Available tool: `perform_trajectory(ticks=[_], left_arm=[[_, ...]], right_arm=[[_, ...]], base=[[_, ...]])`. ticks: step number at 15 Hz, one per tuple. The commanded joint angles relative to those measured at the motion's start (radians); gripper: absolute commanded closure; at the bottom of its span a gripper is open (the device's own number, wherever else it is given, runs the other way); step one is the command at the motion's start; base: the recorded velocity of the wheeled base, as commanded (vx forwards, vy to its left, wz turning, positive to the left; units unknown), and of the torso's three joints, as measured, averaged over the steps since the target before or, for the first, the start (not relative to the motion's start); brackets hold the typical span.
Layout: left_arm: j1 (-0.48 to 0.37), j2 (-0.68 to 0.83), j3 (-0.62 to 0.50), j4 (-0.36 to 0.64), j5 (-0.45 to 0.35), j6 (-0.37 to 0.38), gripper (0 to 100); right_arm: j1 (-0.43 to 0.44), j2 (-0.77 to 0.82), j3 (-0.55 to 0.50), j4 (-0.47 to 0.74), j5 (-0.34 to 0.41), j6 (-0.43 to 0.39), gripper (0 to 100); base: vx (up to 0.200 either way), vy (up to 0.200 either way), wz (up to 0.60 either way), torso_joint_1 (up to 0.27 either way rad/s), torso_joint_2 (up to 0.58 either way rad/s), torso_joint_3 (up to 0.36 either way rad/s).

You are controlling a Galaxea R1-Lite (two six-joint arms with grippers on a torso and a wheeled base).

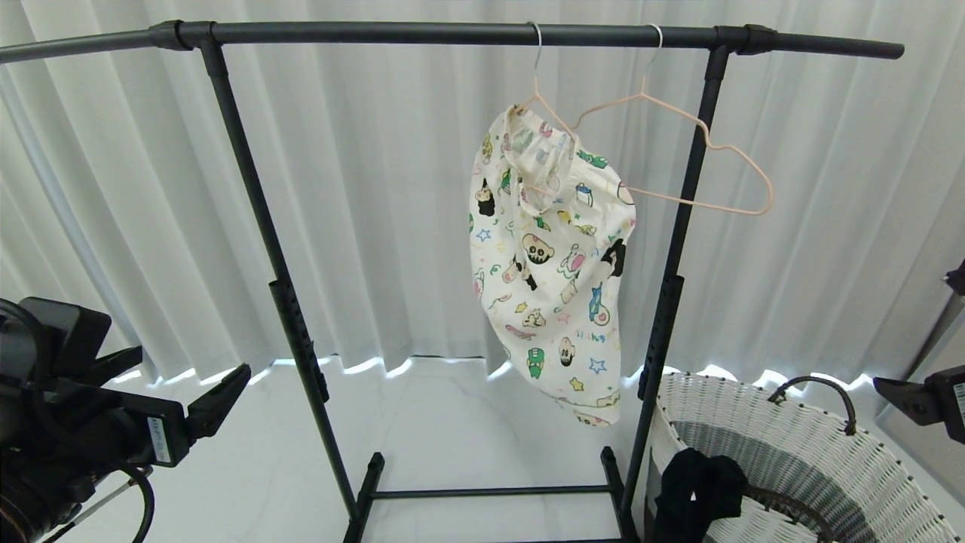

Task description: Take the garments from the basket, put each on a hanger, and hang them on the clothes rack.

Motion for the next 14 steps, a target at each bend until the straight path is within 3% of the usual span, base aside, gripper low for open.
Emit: perform_trajectory(ticks=[1,4,6,9,12,14], left_arm=[[-0.008,0.001,0.004,0.0,0.002,0.0,0],[-0.004,0.004,0.012,0.0,0.003,0.0,0],[-0.005,0.002,0.015,0.0,0.0,0.002,0],[-0.014,0.008,0.012,0.0,-0.011,0.003,0],[-0.025,0.007,0.013,0.0,-0.011,0.003,0],[-0.037,0.007,0.013,0.0,-0.009,0.005,0]], right_arm=[[0.0,0.007,0.019,0.002,0.0,0.001,0],[0.0,0.004,0.053,0.002,0.001,-0.013,0],[0.0,0.004,0.09,-0.001,0.021,-0.068,0],[-0.001,0.022,0.166,-0.058,0.181,-0.18,0],[-0.001,0.078,0.281,-0.13,0.224,-0.274,0],[-0.001,0.122,0.34,-0.157,0.27,-0.356,0]], base=[[0.0,0.0,0.0,-0.139,0.46,0.31],[0.0,0.0,0.0,-0.124,0.45,0.321],[0.0,0.0,0.0,-0.051,0.21,0.156],[0.2,0.0,0.0,-0.02,0.05,0.041],[0.2,0.0,0.0,-0.002,0.01,0.01],[0.0,0.0,0.0,0.0,0.0,0.0]])
